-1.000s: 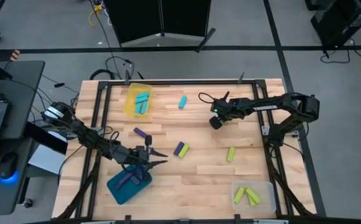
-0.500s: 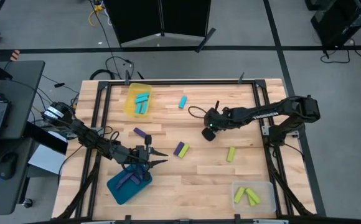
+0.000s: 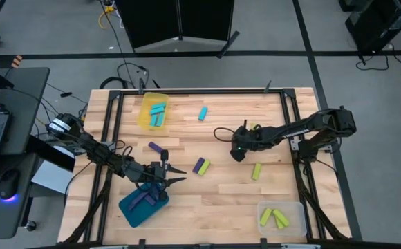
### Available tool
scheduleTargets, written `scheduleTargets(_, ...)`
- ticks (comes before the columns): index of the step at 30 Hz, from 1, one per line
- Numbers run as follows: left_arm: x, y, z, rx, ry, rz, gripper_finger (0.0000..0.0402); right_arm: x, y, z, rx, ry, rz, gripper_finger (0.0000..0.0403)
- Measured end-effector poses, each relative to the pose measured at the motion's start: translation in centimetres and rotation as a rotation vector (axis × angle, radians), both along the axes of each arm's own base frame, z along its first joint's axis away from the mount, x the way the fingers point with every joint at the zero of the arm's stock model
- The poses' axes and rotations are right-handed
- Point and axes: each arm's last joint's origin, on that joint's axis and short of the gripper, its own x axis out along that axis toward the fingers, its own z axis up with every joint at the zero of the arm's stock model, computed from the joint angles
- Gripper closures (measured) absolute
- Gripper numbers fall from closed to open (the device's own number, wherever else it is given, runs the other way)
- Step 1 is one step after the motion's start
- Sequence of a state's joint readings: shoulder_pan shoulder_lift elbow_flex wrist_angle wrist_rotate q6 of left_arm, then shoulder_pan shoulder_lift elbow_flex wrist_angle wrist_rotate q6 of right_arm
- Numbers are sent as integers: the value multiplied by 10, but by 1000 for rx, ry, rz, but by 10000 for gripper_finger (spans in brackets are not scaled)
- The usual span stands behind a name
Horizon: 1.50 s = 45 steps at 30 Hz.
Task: Sort blocks
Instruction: Put the right blue block into the yellow bin
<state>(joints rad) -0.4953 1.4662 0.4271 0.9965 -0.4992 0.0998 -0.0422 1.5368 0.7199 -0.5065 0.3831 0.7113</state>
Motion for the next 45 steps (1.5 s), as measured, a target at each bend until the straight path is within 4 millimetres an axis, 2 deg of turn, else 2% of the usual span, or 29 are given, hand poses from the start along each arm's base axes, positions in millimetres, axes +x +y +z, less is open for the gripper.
scheduleTargets(3,0,0,0,-1,0,0,312,-3,-1,-7,8,-20,-3,158)
scheduleTargets(6,1,3,0,-30,-1,41,312,-7,-2,-12,14,-31,-13,173)
scheduleTargets(9,4,11,0,-62,-2,90,313,-9,-2,-14,14,-33,-4,221)
scheduleTargets(12,9,21,-2,-100,14,113,324,-7,3,-14,-9,-14,82,288)
scheduleTargets(13,10,26,-3,-123,25,112,330,-6,5,-14,-20,-11,123,296)
scheduleTargets(16,16,41,-6,-220,51,92,355,0,14,-10,-50,-10,223,296)
scheduleTargets(20,23,63,-8,-368,83,12,389,14,30,7,-180,-21,345,296)
scheduleTargets(24,26,81,-8,-469,102,-52,395,28,49,27,-291,-64,432,296)
scheduleTargets(27,27,90,-10,-489,122,-27,374,37,62,43,-357,-95,501,296)
scheduleTargets(34,29,103,-8,-563,103,43,279,53,88,69,-489,-202,643,296)
scheduleTargets(40,41,106,6,-585,80,41,203,57,92,74,-527,-224,691,296)
scheduleTargets(45,55,107,17,-590,159,63,168,57,92,75,-537,-221,704,296)
